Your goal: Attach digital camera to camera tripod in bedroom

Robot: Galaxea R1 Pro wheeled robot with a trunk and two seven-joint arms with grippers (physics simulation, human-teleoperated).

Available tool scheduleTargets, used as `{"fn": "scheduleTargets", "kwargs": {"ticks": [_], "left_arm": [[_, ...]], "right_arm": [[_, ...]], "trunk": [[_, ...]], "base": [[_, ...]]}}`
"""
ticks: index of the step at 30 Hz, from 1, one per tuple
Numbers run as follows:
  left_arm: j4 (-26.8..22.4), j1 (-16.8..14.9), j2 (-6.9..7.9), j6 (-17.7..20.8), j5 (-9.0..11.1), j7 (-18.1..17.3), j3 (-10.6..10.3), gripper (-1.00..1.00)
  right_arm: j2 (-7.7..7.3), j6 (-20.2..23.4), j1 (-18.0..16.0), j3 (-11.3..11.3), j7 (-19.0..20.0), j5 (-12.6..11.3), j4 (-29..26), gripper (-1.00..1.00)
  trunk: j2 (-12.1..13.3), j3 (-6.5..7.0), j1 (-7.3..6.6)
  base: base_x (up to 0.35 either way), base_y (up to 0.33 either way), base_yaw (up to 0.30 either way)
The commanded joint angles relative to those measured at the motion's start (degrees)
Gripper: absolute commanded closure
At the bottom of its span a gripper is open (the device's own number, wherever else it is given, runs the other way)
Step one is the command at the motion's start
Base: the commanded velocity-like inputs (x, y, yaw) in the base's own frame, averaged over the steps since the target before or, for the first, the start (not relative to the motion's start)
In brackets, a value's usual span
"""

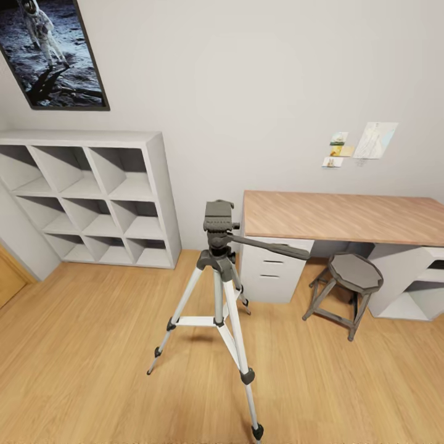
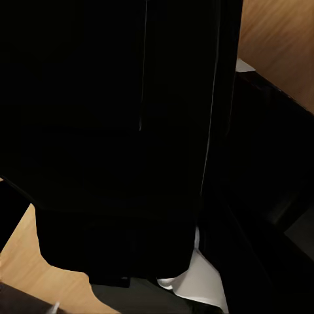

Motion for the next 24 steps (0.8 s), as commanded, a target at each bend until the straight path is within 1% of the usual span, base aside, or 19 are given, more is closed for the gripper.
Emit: {"fn": "scheduleTargets", "kwargs": {"ticks": [1, 10, 24], "left_arm": [[0.0, -0.04, 0.0, 0.16, 0.31, 0.06, -0.43, 1.0], [0.0, -0.04, 0.0, 0.16, 0.31, 0.06, -0.43, 1.0], [0.0, -0.04, 0.0, 0.16, 0.31, 0.06, -0.43, 1.0]], "right_arm": [[0.0, -0.18, -0.04, -0.48, 0.24, 0.48, 0.04, -1.0], [-0.13, -0.14, -0.04, -0.38, 0.27, 0.5, 0.06, -1.0], [-0.26, -0.05, -0.04, -0.2, 0.58, 0.56, 0.12, -1.0]], "trunk": [[-0.1, -0.19, 0.02], [-0.1, -1.0, 0.02], [-0.1, -1.14, 0.02]], "base": [[0.0, 0.0, 0.0], [0.0, 0.0, 0.0], [0.0, 0.0, 0.0]]}}
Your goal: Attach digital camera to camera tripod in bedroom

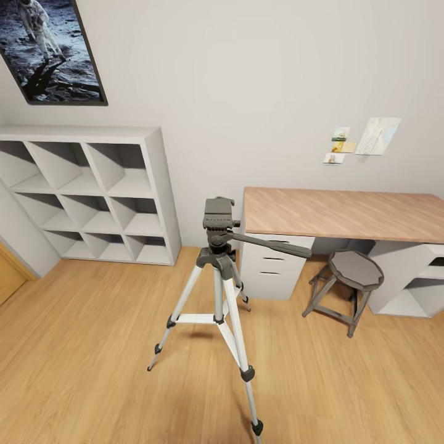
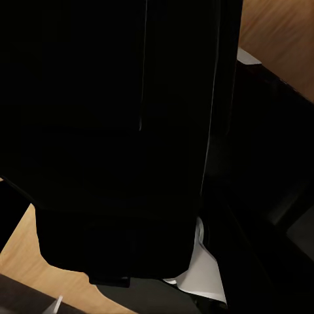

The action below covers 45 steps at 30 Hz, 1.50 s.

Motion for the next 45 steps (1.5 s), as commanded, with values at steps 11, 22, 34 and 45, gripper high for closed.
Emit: {"fn": "scheduleTargets", "kwargs": {"ticks": [11, 22, 34, 45], "left_arm": [[0.0, -0.04, 0.0, 0.16, 0.31, 0.04, -0.42, 1.0], [0.0, -0.04, -0.3, 0.19, -0.05, -0.01, -0.5, 1.0], [0.0, -0.04, -0.43, 0.27, -0.3, -0.03, -0.58, 1.0], [0.0, -0.04, -0.42, 0.33, -0.31, -0.03, -0.59, 1.0]], "right_arm": [[-0.07, -0.11, -0.04, 0.09, 0.33, 0.76, 0.14, -1.0], [0.37, 17.08, -0.04, -0.21, 1.24, 0.86, -25.54, -1.0], [0.88, 48.11, -0.04, -0.11, 11.16, 0.37, -72.81, -1.0], [2.97, 55.57, -2.41, 5.03, 12.14, 0.42, -84.18, -1.0]], "trunk": [[-0.1, -0.09, 0.03], [-0.1, -0.09, 0.03], [-0.1, -0.09, 0.03], [-0.1, -0.09, 0.03]], "base": [[0.0, 0.0, 0.0], [0.0, 0.0, 0.0], [0.0, 0.0, 0.0], [0.0, 0.0, 0.0]]}}
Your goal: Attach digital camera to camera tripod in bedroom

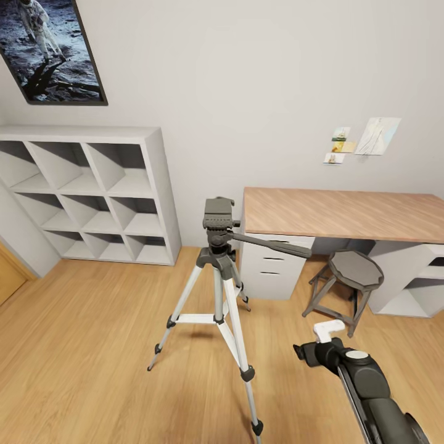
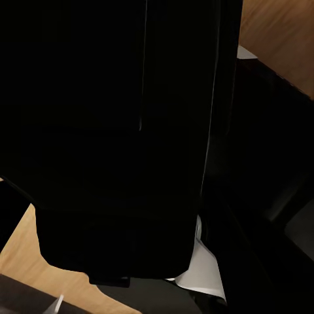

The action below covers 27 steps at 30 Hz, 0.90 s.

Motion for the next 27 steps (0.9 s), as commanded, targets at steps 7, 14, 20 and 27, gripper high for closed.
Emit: {"fn": "scheduleTargets", "kwargs": {"ticks": [7, 14, 20, 27], "left_arm": [[-0.03, -0.04, 0.01, 0.23, 0.26, -0.07, -0.43, 1.0], [-0.01, -0.04, -0.19, 0.27, 0.24, -0.16, -0.43, 1.0], [-0.01, -0.04, -0.87, 0.27, 0.24, -0.15, -0.43, 1.0], [-0.01, -0.04, -1.13, 0.27, -0.46, -0.21, -0.51, 1.0]], "right_arm": [[3.22, 6.41, -6.06, 4.28, 0.74, 0.71, -0.51, -1.0], [5.67, 8.63, -7.25, 5.25, 0.84, 0.66, -0.58, -1.0], [6.11, 8.85, -7.37, 5.35, 0.85, 0.65, -0.52, -1.0], [6.19, 8.89, -7.39, 5.37, 0.85, 0.63, -0.5, -1.0]], "trunk": [[-0.1, -0.1, 0.03], [-0.1, -0.1, 0.03], [-0.1, -0.1, 0.03], [-0.1, -0.1, 0.03]], "base": [[0.0, 0.0, 0.0], [-0.047, 0.023, 0.0], [-0.189, 0.176, 0.0], [-0.054, 0.161, 0.0]]}}
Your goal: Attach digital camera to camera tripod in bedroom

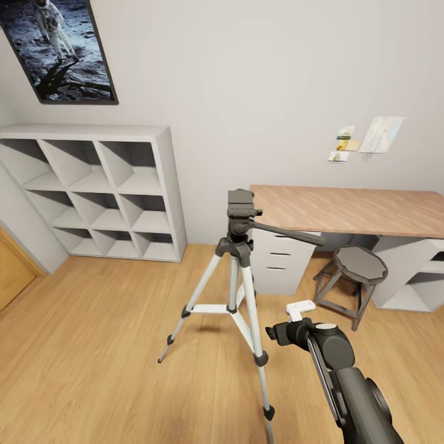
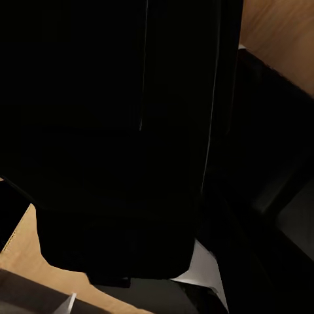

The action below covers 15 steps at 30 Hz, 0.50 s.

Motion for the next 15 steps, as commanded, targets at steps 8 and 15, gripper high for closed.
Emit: {"fn": "scheduleTargets", "kwargs": {"ticks": [8, 15], "left_arm": [[0.0, -0.04, -0.02, 0.17, -1.53, 0.09, -0.42, 1.0], [0.0, -0.04, -0.02, 0.17, -1.63, 0.09, -0.43, 1.0]], "right_arm": [[0.15, -0.18, -0.05, 0.0, 0.58, 0.6, -0.12, -1.0], [0.27, -0.55, -0.05, 0.0, 3.18, 0.6, -0.14, -1.0]], "trunk": [[-0.1, -0.1, 0.03], [-0.1, -0.1, 0.03]], "base": [[-0.003, 0.013, 0.0], [0.0, 0.0, 0.0]]}}
